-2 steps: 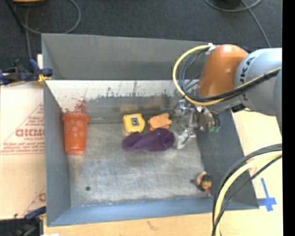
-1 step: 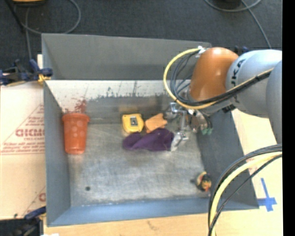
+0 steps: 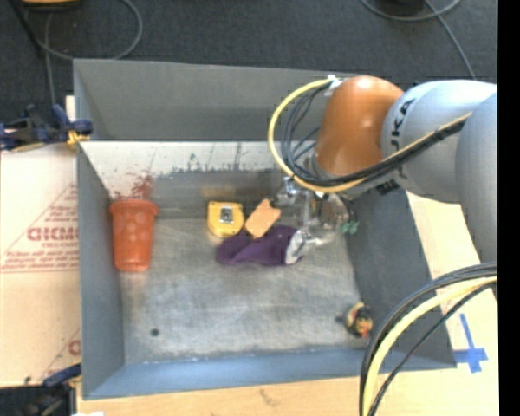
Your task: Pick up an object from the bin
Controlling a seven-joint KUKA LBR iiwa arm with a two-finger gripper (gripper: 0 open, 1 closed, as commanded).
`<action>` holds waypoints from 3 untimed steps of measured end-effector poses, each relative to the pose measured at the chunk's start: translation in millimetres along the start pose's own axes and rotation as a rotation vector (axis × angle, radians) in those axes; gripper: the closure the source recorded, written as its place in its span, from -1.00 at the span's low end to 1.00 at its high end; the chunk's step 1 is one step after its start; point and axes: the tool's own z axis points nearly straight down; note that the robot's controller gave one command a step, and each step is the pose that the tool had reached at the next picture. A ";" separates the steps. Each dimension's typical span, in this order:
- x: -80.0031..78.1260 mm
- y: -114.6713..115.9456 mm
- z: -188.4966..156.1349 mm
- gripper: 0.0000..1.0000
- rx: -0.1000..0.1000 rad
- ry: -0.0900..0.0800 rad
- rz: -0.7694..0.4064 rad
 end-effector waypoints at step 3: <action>-6.5 10.6 16.8 1.00 0.002 -0.009 -0.089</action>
Offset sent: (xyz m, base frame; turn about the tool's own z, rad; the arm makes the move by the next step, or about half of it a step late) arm 0.0035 0.0331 -0.0328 -0.0896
